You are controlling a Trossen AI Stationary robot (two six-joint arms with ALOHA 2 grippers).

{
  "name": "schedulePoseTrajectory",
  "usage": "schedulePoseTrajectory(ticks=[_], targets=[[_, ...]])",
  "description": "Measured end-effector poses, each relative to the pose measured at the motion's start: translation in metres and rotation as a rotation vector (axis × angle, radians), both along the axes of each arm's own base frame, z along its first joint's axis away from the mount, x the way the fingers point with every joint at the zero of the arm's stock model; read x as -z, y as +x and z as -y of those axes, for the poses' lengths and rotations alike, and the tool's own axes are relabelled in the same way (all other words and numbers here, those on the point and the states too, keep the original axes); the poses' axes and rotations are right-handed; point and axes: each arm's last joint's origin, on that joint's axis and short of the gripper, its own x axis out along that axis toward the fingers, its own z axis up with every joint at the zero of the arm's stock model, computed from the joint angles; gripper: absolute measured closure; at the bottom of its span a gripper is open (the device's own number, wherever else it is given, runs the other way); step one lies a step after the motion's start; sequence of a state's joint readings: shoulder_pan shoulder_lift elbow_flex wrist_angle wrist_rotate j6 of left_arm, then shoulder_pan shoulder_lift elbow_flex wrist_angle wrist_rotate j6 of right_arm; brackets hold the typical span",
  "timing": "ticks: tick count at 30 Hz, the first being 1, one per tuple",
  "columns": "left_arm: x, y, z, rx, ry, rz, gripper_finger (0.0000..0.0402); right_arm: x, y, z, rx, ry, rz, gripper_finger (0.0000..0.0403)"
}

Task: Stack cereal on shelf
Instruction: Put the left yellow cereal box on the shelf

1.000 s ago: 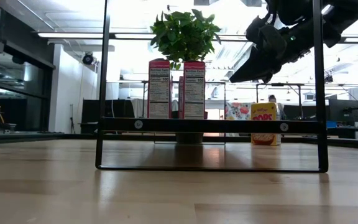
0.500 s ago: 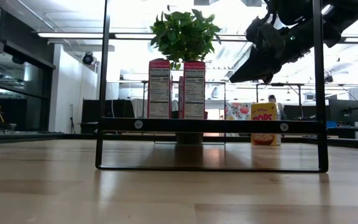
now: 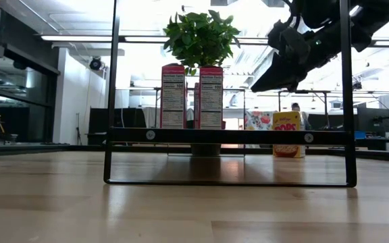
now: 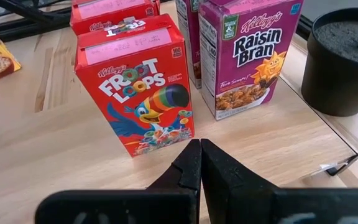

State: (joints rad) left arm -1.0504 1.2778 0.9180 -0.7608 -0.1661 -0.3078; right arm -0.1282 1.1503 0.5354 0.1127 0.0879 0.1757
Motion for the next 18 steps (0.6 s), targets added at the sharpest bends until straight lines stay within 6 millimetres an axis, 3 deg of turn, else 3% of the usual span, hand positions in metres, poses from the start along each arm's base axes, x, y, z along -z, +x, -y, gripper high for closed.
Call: schedulePoseTrajectory(ticks=[12,18], targets=[[0.022,0.007,0.010,0.179,0.156,0.009,0.0085,0.000,0.000,0.000,0.001,0.002,0.003,0.0403],[0.030,0.022,0.013,0.107,0.188,0.081,0.0085,0.000,0.000,0.000,0.003,0.006,0.003,0.0403]])
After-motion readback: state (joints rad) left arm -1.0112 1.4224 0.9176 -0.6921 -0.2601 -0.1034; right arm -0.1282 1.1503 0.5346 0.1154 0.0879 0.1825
